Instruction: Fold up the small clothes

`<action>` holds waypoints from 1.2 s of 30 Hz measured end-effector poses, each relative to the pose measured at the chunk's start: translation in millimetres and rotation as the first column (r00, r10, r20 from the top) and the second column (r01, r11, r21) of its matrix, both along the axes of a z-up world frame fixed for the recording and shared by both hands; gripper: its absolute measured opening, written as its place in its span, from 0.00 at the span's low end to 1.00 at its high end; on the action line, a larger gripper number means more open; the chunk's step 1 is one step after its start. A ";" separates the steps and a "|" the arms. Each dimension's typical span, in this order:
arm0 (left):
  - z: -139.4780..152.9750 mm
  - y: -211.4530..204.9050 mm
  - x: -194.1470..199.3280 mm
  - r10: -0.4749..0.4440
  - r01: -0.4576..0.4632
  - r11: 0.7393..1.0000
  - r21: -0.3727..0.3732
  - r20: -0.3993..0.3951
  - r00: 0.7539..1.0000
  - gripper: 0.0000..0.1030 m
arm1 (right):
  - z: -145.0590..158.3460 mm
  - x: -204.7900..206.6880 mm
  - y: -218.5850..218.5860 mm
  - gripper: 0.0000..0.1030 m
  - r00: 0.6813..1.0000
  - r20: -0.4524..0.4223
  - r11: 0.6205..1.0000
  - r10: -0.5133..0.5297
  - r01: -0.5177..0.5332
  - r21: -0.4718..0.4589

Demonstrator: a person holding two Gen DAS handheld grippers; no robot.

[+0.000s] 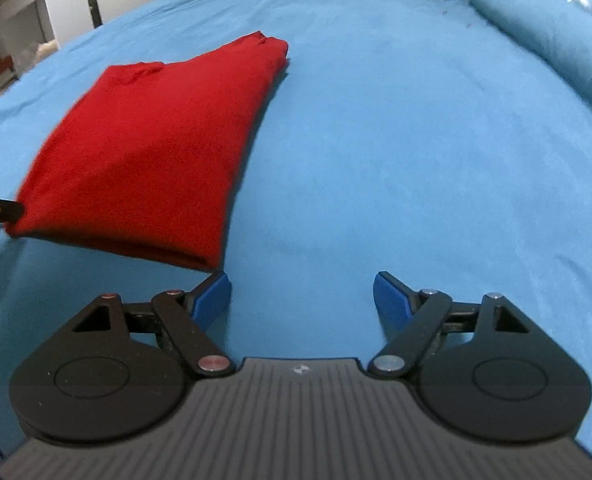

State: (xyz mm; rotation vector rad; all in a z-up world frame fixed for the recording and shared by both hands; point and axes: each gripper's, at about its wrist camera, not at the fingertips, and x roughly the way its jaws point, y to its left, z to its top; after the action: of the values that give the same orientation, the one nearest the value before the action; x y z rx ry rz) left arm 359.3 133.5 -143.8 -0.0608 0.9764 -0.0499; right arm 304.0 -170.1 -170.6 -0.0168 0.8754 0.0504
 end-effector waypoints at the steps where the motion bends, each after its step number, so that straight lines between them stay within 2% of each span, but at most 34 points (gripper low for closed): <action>1: 4.9 0.1 -0.5 0.005 -0.005 1.000 0.003 0.002 1.000 0.36 | 5.0 -0.4 -5.4 0.93 1.000 -0.004 1.000 0.009 -0.009 0.024; 4: 28.6 -0.2 -1.8 0.001 -0.002 1.000 0.021 0.036 0.999 0.38 | 30.5 5.3 -17.0 0.94 0.999 -0.008 0.994 0.047 -0.046 0.095; 6: 43.6 -0.6 4.2 -0.008 0.006 0.999 0.034 0.061 0.998 0.60 | 52.0 18.6 -23.0 0.99 0.996 -0.027 0.983 0.083 -0.077 0.164; 7: 50.6 1.4 11.5 -0.014 0.012 1.000 0.023 0.074 0.997 0.80 | 61.7 31.1 -26.3 1.00 0.993 -0.057 0.971 0.107 -0.092 0.222; 8: 56.2 3.9 20.3 -0.021 0.021 1.000 -0.004 0.084 0.996 0.96 | 67.9 44.8 -28.6 1.00 0.988 -0.089 0.955 0.128 -0.099 0.281; 10: 62.8 9.4 40.2 -0.036 0.043 0.997 -0.071 0.096 0.995 0.99 | 75.2 71.7 -30.1 1.00 0.980 -0.140 0.925 0.138 -0.077 0.372; 13: 54.7 14.0 82.1 -0.072 0.075 0.985 -0.152 0.027 0.997 0.99 | 71.2 117.7 -29.1 1.00 0.965 -0.217 0.881 0.148 -0.029 0.473; 16: 29.7 16.6 117.0 -0.086 0.076 0.975 -0.209 -0.040 0.995 0.95 | 53.8 154.6 -22.2 1.00 0.961 -0.241 0.875 0.135 -0.001 0.485; 20: 1.8 14.0 143.9 -0.102 0.067 0.966 -0.251 -0.129 0.986 0.76 | 22.3 186.0 -9.7 1.00 0.953 -0.279 0.877 0.120 0.030 0.479; 21: -2.8 14.1 147.0 -0.112 0.073 0.965 -0.253 -0.140 0.984 0.75 | 16.4 187.8 -7.5 0.96 0.948 -0.291 0.864 0.127 0.038 0.502; 22: -6.8 12.3 148.4 -0.119 0.078 0.962 -0.261 -0.143 0.983 0.74 | 12.1 189.3 -5.0 0.93 0.949 -0.290 0.866 0.125 0.039 0.498; 23: -6.7 11.4 148.4 -0.120 0.079 0.960 -0.269 -0.141 0.983 0.67 | 7.6 191.8 -1.8 0.82 0.948 -0.292 0.870 0.126 0.036 0.492; 24: -5.7 10.5 148.4 -0.121 0.077 0.956 -0.284 -0.140 0.983 0.59 | 3.9 193.4 0.8 0.67 0.946 -0.295 0.871 0.131 0.032 0.489; 25: -4.8 8.9 148.6 -0.119 0.074 0.954 -0.292 -0.142 0.983 0.51 | 1.4 194.2 4.2 0.62 0.945 -0.296 0.871 0.143 0.022 0.490; 26: -1.7 6.5 148.3 -0.116 0.074 0.957 -0.281 -0.137 0.984 0.40 | 1.4 193.7 6.3 0.51 0.946 -0.291 0.877 0.141 0.017 0.480; 27: 2.3 4.0 147.4 -0.116 0.077 0.960 -0.268 -0.131 0.985 0.35 | 3.4 193.4 9.0 0.44 0.949 -0.282 0.881 0.142 0.008 0.472; 28: 7.4 2.4 146.1 -0.113 0.078 0.963 -0.257 -0.123 0.986 0.25 | 8.3 191.2 12.0 0.42 0.952 -0.271 0.885 0.144 -0.001 0.466; 30: 19.0 1.8 141.5 -0.111 0.082 0.962 -0.261 -0.099 0.989 0.23 | 20.1 187.4 13.9 0.37 0.958 -0.242 0.886 0.151 -0.023 0.463; 34: 53.0 -5.7 120.2 -0.140 0.123 0.945 -0.303 -0.036 0.990 0.22 | 52.6 170.9 4.8 0.36 0.969 -0.173 0.859 0.177 -0.066 0.507; 36: 72.2 -17.1 100.9 -0.164 0.155 0.941 -0.300 -0.005 0.986 0.22 | 72.0 156.1 -4.7 0.36 0.973 -0.146 0.858 0.181 -0.084 0.507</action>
State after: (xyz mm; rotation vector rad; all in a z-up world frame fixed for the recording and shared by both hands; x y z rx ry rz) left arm 460.2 116.4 -71.6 -0.2619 0.9960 -0.3478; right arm 460.1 -174.8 -98.6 0.4209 1.0301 0.4156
